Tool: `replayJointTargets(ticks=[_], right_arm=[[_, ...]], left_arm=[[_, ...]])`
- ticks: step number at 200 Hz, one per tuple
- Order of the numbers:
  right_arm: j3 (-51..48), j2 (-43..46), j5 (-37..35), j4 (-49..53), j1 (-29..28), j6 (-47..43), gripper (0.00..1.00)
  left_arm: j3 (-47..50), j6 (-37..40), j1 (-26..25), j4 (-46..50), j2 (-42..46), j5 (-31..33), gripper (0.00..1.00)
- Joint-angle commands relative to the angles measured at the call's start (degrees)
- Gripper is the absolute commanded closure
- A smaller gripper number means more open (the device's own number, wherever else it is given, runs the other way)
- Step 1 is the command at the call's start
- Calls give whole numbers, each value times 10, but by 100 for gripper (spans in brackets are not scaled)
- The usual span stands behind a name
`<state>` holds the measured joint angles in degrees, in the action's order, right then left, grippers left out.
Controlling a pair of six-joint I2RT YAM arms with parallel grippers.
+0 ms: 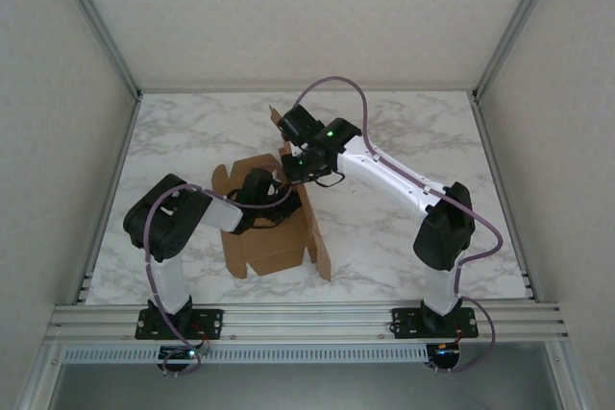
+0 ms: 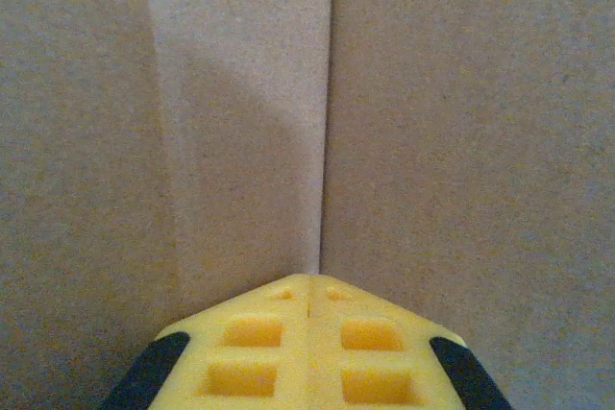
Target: Fold the paper box
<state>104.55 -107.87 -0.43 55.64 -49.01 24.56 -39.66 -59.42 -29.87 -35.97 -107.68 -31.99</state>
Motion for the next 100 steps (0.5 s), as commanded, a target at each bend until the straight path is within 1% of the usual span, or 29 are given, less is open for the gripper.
replayJointTargets(ticks=[1, 13, 36, 71, 100], right_arm=[[-24, -6, 30, -6, -2, 17, 89], [-37, -6, 64, -25, -1, 23, 89], [-49, -9, 68, -33, -1, 29, 89], [-68, 2, 37, -31, 6, 26, 90], [-89, 12, 37, -38, 13, 25, 90]], left_arm=[[17, -6, 7, 12, -16, 5, 100], [18, -7, 8, 11, -17, 5, 100], [19, -9, 10, 12, -16, 5, 100], [27, -9, 15, 20, 2, 8, 100], [29, -2, 20, 41, 23, 9, 100]])
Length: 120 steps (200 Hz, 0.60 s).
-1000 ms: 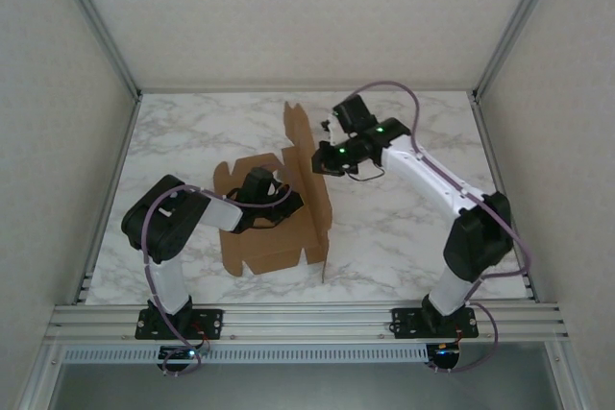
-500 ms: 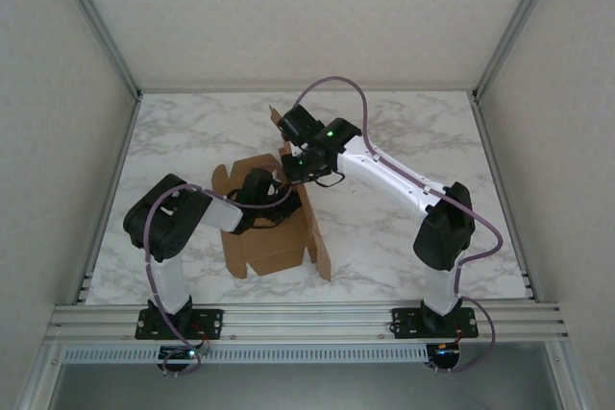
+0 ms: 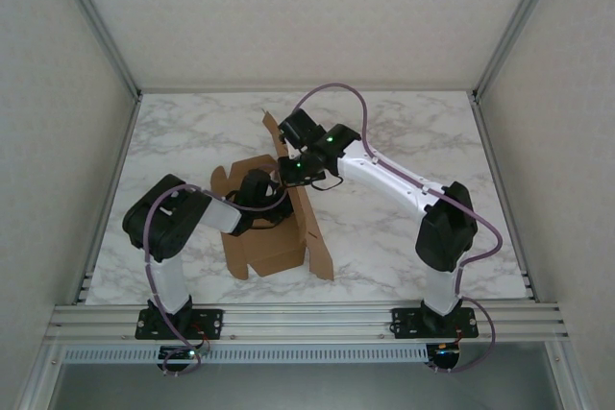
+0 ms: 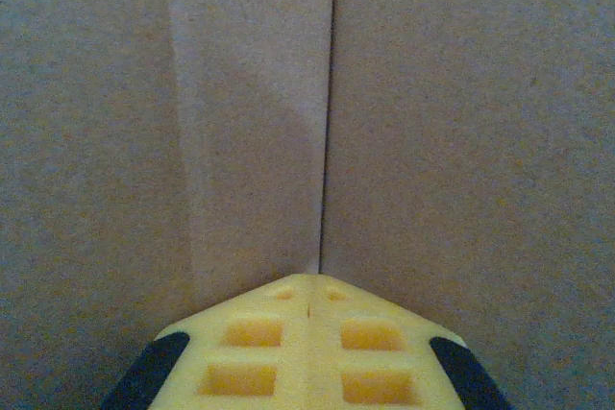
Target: Fold the paper box
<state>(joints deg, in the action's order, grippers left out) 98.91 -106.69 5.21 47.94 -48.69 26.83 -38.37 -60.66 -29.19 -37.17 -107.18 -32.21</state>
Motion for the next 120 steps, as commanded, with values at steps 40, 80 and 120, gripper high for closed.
replayJointTargets(ticks=[40, 80, 120], right_arm=[[-44, 6, -22, 38, 10, -1, 90], [-46, 17, -18, 37, 16, -7, 89], [-39, 28, -29, 51, 26, -20, 90]], left_arm=[[35, 18, 23, 81, 68, 18, 100], [65, 43, 41, 114, 116, 31, 100], [84, 63, 44, 137, 138, 45, 100]])
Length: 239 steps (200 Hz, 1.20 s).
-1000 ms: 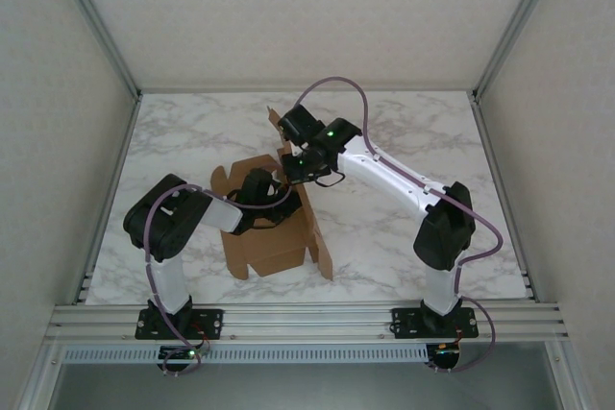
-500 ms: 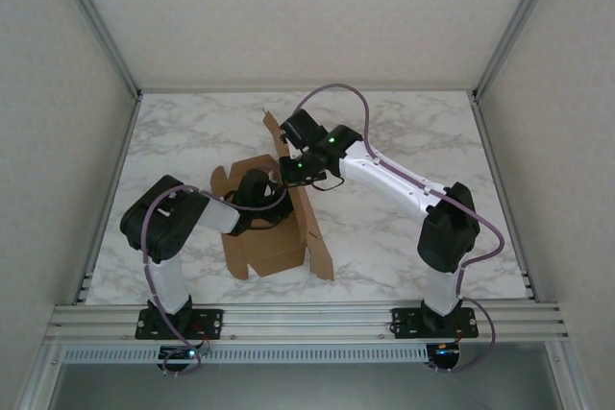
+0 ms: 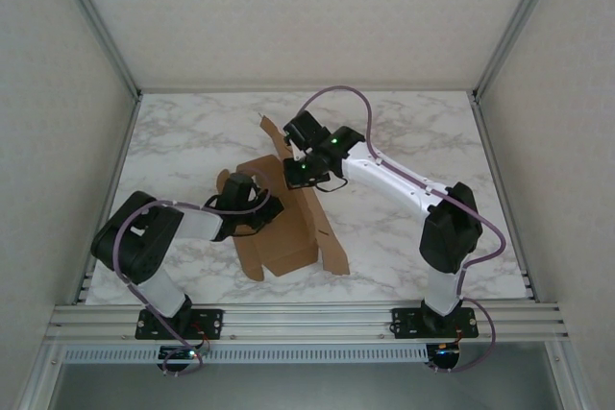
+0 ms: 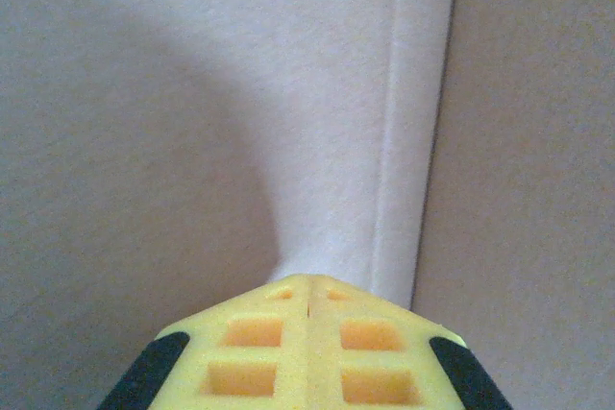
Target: Fold the paper box
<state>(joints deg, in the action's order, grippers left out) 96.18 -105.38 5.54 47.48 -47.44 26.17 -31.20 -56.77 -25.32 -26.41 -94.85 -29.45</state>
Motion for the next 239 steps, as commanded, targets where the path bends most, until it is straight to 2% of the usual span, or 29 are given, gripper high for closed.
replayJointTargets(ticks=[1, 60, 108, 132, 156, 183, 218, 239], right_arm=[[-11, 16, -33, 57, 15, -14, 90], [-11, 59, -135, 116, 64, -67, 89], [-9, 42, -250, 145, 64, -120, 89], [1, 12, -354, 163, 35, -154, 90], [18, -27, -522, 173, -21, -206, 90], [28, -84, -659, 174, -61, -260, 91], [26, -128, -741, 156, -86, -292, 92], [21, -132, -745, 138, -95, -305, 92]], left_arm=[[13, 24, 5, 30, 14, 18, 100], [31, 37, 9, 52, 41, 35, 100], [30, 40, 9, 60, 45, 44, 100], [27, 40, 9, 61, 43, 45, 100], [24, 41, 9, 63, 42, 45, 100], [20, 39, 9, 64, 42, 44, 100], [17, 35, 9, 64, 48, 41, 100], [14, 34, 9, 64, 58, 41, 100]])
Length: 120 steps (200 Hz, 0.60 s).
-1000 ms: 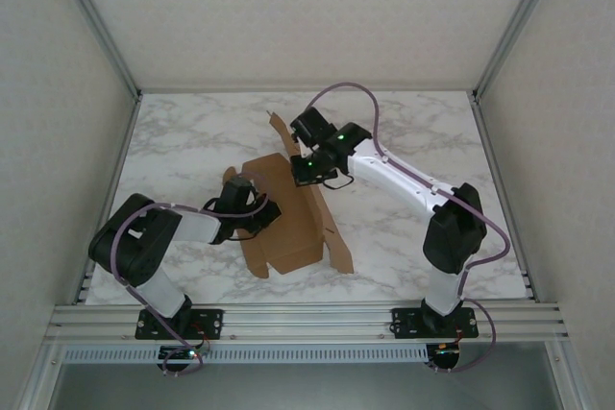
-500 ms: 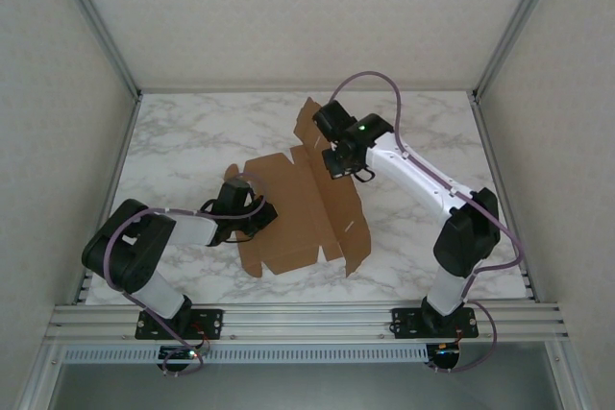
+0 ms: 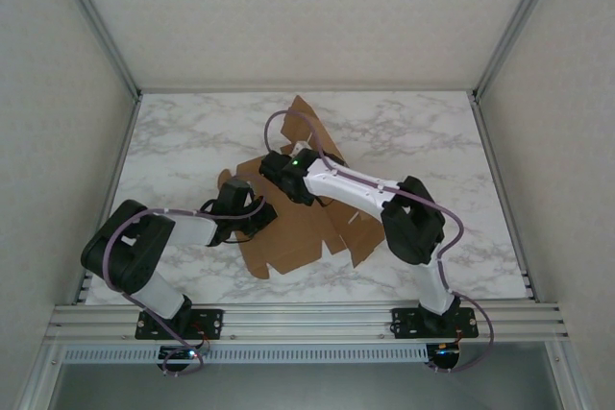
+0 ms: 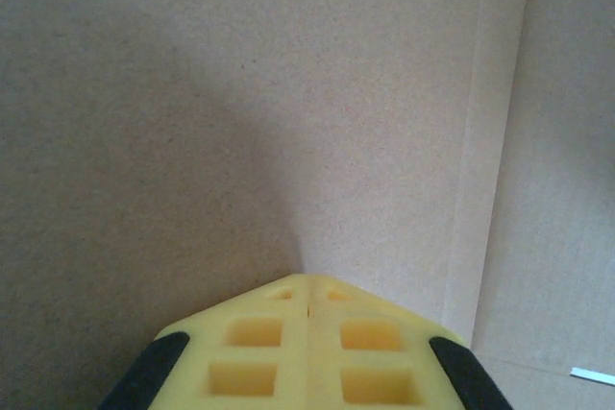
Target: Fold the paper box
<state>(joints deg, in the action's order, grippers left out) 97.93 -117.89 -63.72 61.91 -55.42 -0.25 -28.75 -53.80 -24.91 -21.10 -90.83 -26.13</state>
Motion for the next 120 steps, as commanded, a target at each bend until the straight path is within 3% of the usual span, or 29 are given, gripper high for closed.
replayJointTargets(ticks=[1, 25, 71, 120], right_arm=[[4, -7, -51, -6, -16, -40, 92], [7, 12, -10, -13, -24, -25, 90], [-21, 31, -44, -77, -54, -66, 90], [-51, 82, -23, -137, -54, -72, 91]], left_arm=[[-11, 5, 5, 11, 18, 8, 100], [-16, 6, 6, 26, 33, 11, 100], [-11, -9, 7, -14, 58, -9, 100], [12, -72, 26, -87, 169, -8, 69]])
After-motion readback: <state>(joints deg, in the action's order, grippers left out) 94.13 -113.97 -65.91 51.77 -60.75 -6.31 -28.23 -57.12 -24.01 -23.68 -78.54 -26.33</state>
